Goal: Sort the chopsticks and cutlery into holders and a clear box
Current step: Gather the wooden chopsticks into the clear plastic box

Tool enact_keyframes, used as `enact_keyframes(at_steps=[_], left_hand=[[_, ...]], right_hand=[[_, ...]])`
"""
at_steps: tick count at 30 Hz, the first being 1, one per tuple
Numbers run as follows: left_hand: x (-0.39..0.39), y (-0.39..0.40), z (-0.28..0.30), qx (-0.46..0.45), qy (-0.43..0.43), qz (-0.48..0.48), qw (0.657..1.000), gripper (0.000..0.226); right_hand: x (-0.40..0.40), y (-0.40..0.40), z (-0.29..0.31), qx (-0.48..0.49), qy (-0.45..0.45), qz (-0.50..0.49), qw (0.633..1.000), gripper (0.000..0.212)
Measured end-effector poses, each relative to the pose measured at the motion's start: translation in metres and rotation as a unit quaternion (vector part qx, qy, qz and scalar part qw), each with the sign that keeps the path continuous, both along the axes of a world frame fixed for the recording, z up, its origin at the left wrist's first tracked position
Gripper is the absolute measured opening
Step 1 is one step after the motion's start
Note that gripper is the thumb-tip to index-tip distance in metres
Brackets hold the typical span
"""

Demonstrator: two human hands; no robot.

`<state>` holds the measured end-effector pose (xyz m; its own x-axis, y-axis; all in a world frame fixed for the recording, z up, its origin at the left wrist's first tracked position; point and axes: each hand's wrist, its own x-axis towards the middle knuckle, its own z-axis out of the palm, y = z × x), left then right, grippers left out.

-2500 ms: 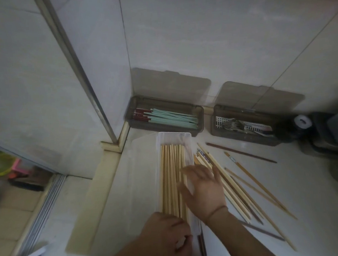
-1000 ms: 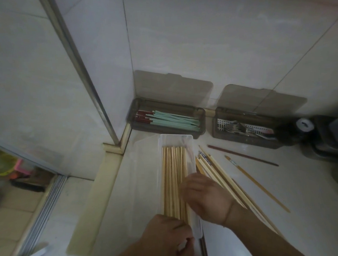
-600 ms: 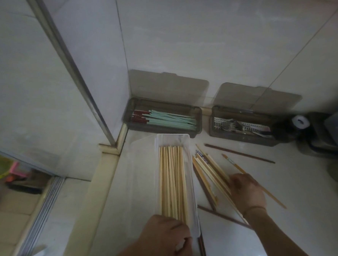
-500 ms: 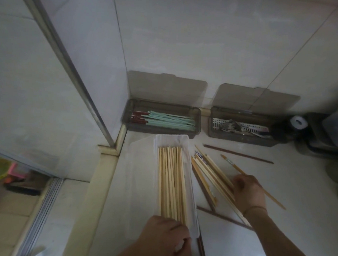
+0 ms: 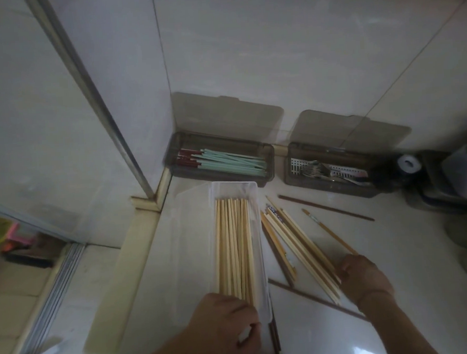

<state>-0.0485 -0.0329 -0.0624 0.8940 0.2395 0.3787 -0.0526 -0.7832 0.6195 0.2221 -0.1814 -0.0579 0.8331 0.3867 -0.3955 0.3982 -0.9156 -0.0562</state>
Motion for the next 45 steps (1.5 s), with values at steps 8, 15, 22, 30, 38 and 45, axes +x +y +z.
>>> enact_keyframes(at_steps=[8,15,22,30,38,45], left_hand=[[0.000,-0.001,0.001,0.005,0.009,0.006,1.000,0.017],[-0.001,-0.002,-0.001,0.001,0.020,0.001,1.000,0.016],[-0.004,0.001,-0.002,-0.030,-0.002,-0.024,0.999,0.016],[-0.003,0.002,-0.001,-0.013,-0.004,-0.027,1.000,0.017],[-0.004,0.004,-0.004,0.007,0.014,-0.041,0.999,0.018],[-0.004,0.004,-0.005,0.009,0.004,-0.033,0.999,0.019]], right_hand=[[-0.009,0.004,-0.006,-0.033,-0.012,0.008,0.999,0.022],[-0.004,0.037,0.038,0.163,0.001,0.069,0.984,0.017],[-0.066,0.109,0.079,0.502,0.112,0.019,0.858,0.031],[-0.106,0.138,0.036,0.241,0.095,0.299,0.919,0.038],[-0.112,0.132,0.033,0.320,0.044,0.395,0.860,0.028],[-0.030,0.075,0.008,0.283,-0.067,-0.010,0.957,0.020]])
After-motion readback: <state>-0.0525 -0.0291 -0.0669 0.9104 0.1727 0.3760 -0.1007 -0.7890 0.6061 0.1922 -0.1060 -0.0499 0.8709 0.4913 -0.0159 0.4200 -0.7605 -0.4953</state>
